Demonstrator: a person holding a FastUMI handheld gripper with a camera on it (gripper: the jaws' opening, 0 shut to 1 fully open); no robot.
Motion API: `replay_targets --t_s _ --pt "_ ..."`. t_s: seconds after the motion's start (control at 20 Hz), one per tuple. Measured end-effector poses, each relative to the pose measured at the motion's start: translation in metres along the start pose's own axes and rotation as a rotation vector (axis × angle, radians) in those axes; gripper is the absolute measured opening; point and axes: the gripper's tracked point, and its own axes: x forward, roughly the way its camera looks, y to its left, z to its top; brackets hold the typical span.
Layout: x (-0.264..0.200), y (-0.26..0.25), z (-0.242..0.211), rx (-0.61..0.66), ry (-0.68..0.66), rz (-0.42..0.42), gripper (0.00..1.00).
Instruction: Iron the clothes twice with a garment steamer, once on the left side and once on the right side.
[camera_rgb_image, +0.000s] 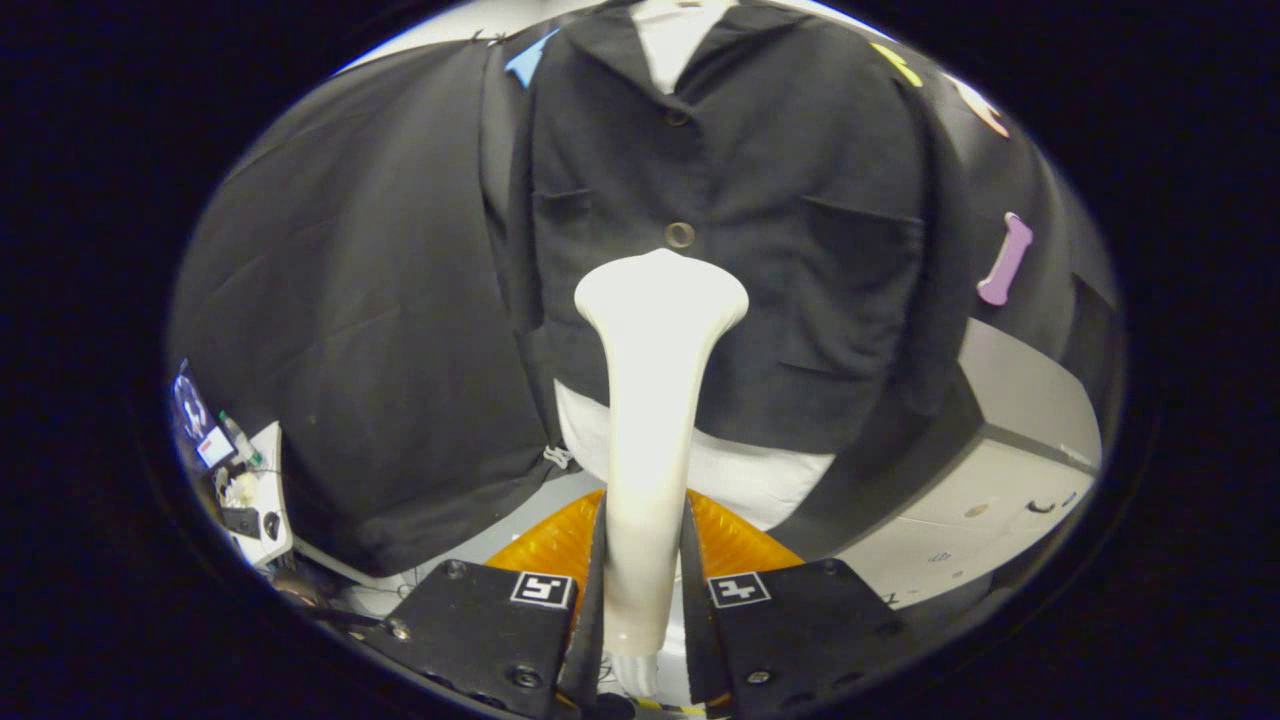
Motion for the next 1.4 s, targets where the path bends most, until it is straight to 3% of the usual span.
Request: replay_targets --t_s 0.45,0.85,1.2,1.4 --pt "-0.147 -0.157 -0.064 0.129 -0.094 -0.169 0.36" --pt "-0.292 -0.256 -0.177 0.242 -0.112 -0.266 0.36" --pt "-0.349 -0.295 -0.256 0.348 -0.104 -0.315 0.36" --pt "-0.361 -0.306 -0.279 0.416 -0.104 -0.367 0.36"
